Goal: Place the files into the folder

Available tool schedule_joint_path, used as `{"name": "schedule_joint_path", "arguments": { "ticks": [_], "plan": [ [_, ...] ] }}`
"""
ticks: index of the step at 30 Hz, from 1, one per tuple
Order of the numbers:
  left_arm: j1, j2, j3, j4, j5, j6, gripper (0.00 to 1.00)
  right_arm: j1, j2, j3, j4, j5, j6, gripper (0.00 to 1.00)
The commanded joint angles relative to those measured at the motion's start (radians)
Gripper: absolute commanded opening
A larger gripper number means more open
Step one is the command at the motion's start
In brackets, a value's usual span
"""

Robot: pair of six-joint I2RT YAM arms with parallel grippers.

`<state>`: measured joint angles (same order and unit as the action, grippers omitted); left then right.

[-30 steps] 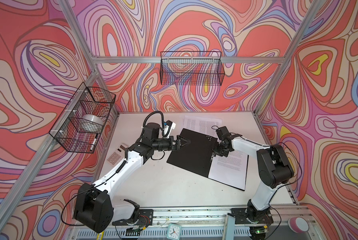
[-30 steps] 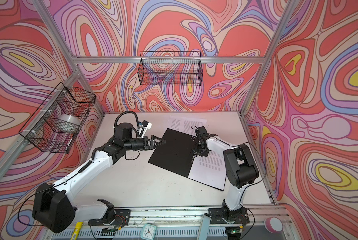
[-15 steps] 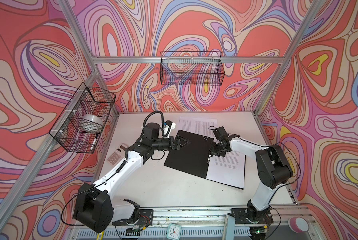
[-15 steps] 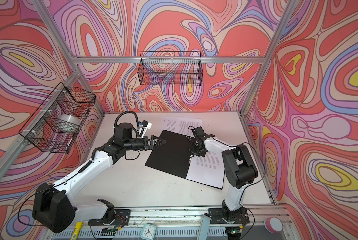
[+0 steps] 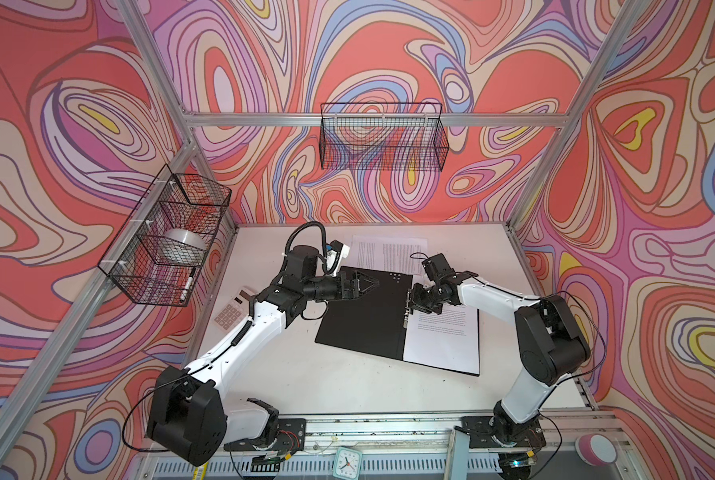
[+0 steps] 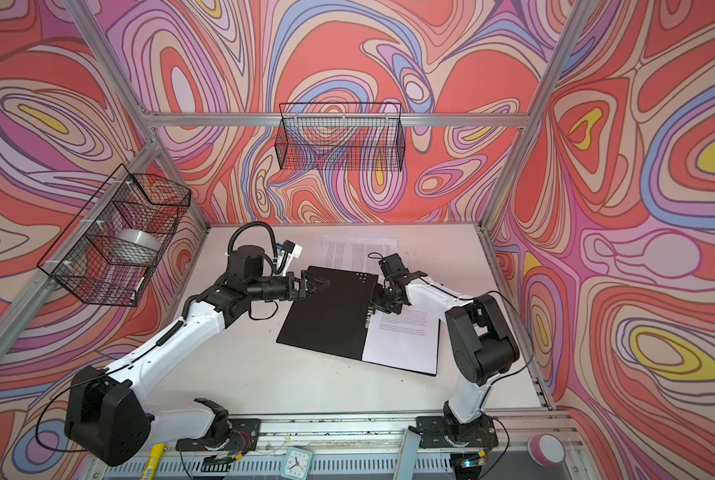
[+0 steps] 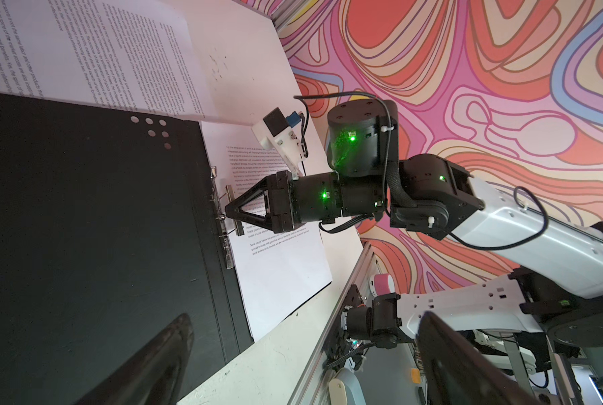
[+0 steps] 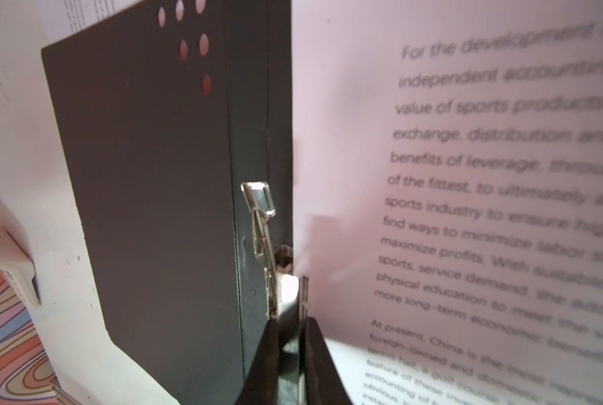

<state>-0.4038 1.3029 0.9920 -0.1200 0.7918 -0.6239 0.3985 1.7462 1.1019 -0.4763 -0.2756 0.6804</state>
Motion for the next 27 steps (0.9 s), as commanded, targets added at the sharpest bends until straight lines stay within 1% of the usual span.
{"name": "schedule_joint_path", "arguments": {
  "ticks": [1,11,16,22,27],
  "plan": [
    [0.007,-0.007,0.017,-0.021,-0.012,0.031,1.00,0.020,-0.027,-0.025,0.059,-0.062,-0.014,0.00],
    [0.008,0.025,0.025,-0.052,-0.036,0.062,1.00,0.077,-0.013,-0.102,0.178,-0.170,-0.008,0.00],
    [0.008,0.045,0.034,-0.077,-0.056,0.086,1.00,0.085,-0.002,-0.140,0.238,-0.181,0.009,0.00],
    [0.008,0.060,0.038,-0.091,-0.068,0.101,1.00,0.103,0.071,-0.113,0.250,-0.212,-0.042,0.00],
    [0.010,0.070,0.047,-0.116,-0.084,0.121,1.00,0.108,0.101,-0.106,0.259,-0.247,-0.063,0.00]
  ]
}}
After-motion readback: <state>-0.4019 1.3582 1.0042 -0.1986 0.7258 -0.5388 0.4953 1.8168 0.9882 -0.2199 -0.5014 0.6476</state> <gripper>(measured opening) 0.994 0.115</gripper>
